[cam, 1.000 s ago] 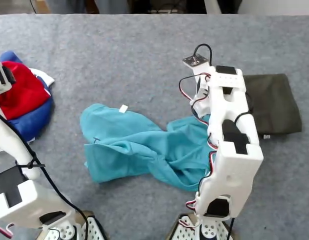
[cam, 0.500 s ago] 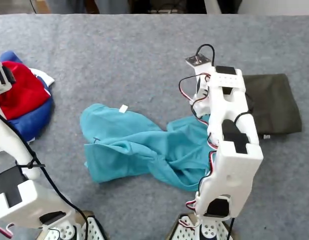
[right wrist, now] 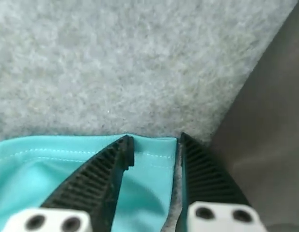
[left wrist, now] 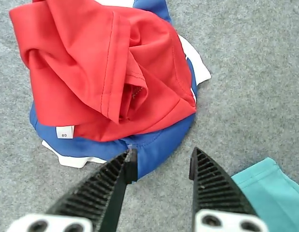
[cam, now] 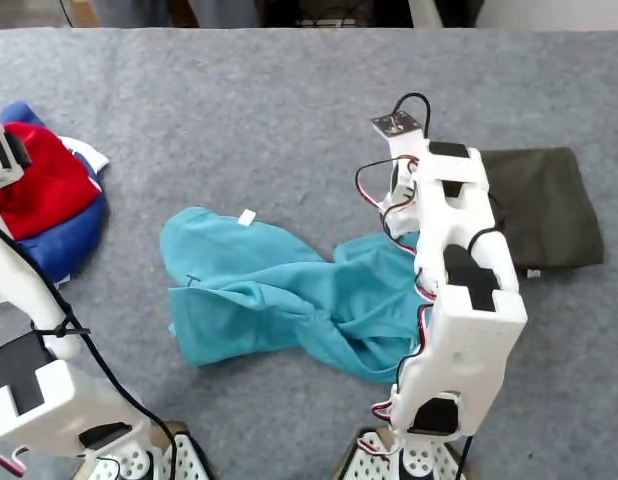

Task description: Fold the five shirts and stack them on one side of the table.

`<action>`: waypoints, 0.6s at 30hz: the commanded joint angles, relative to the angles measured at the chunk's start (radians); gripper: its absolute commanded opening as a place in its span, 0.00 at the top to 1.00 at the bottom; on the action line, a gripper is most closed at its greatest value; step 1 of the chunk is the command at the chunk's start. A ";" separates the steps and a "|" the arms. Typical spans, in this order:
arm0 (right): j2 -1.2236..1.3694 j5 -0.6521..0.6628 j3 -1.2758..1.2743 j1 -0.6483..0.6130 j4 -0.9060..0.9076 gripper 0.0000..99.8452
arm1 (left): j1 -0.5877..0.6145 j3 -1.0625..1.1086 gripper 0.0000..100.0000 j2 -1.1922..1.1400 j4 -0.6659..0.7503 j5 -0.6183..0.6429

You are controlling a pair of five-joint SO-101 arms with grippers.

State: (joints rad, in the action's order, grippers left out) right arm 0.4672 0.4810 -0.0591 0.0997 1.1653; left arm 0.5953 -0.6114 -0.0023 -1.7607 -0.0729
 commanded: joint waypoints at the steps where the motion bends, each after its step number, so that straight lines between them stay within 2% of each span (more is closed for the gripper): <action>1: -0.001 -0.006 -0.007 0.012 -0.009 0.91 | 0.001 -0.002 0.81 0.041 0.003 0.003; 4: -0.001 -0.005 -0.007 0.012 -0.009 0.99 | 0.001 -0.002 0.81 0.041 0.003 0.003; 13: -0.035 -0.006 0.031 0.012 0.009 0.99 | -0.004 -0.002 0.81 0.041 0.003 0.052; 18: -0.157 -0.044 0.131 0.012 0.054 0.99 | -0.008 -0.002 0.81 0.041 0.003 0.057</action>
State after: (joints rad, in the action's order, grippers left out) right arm 0.4258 0.4749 -0.0115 0.1089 1.2022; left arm 0.5953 -0.6114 -0.0023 -1.7607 -0.0269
